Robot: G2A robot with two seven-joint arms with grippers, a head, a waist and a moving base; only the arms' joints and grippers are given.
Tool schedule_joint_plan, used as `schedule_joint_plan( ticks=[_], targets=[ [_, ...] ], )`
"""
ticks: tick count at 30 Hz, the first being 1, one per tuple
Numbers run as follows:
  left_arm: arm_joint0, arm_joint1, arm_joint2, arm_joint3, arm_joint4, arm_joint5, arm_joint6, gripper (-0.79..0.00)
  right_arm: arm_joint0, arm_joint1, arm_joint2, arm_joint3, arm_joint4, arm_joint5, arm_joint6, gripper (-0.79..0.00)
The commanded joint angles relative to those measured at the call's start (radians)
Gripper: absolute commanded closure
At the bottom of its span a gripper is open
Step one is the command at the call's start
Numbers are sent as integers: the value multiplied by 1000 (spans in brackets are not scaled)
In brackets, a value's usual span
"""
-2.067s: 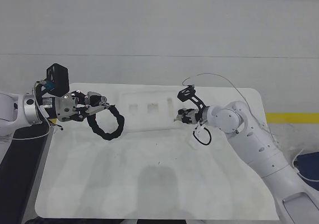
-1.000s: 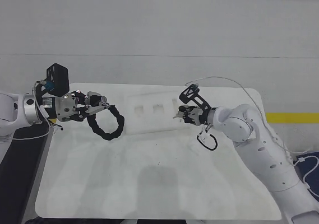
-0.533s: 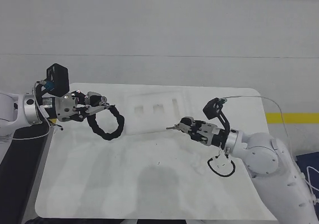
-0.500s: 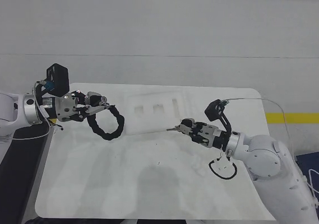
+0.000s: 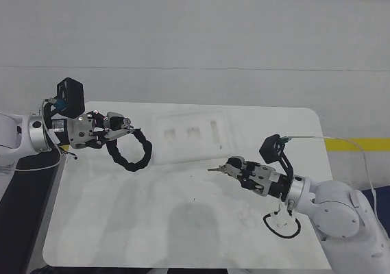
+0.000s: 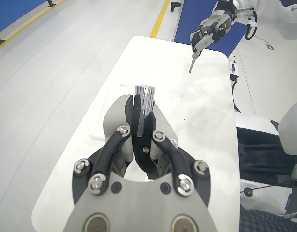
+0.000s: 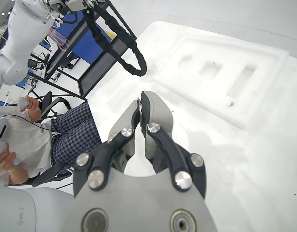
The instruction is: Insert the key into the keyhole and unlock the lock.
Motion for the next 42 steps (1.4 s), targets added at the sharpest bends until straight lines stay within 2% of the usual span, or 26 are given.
schedule_joint_plan(
  ticks=[1,8,13,19,27,32,38,42],
  targets=[
    [0,0,0,0,0,0,0,0,0,0,0,0,0,0,0,0],
    [40,-5,-3,-87,69,59,28,0,-28,-1,2,7,109,78,-17,0],
    [71,-10,32,-180,97,57,7,0,-79,6,52,-44,185,126,-2,0],
    [61,-29,104,-245,191,104,-17,0,-147,15,126,-111,263,162,29,0],
    [-7,-75,240,-266,292,124,-3,0,-223,26,194,-158,382,172,95,0],
    [-64,-115,335,-256,412,179,15,0,-236,29,203,-151,444,169,118,0],
    [-136,-169,439,-224,486,210,73,0,-227,30,176,-144,386,166,66,0],
    [-171,-202,492,-183,542,166,170,0,-211,29,140,-141,360,170,54,0]
  ],
)
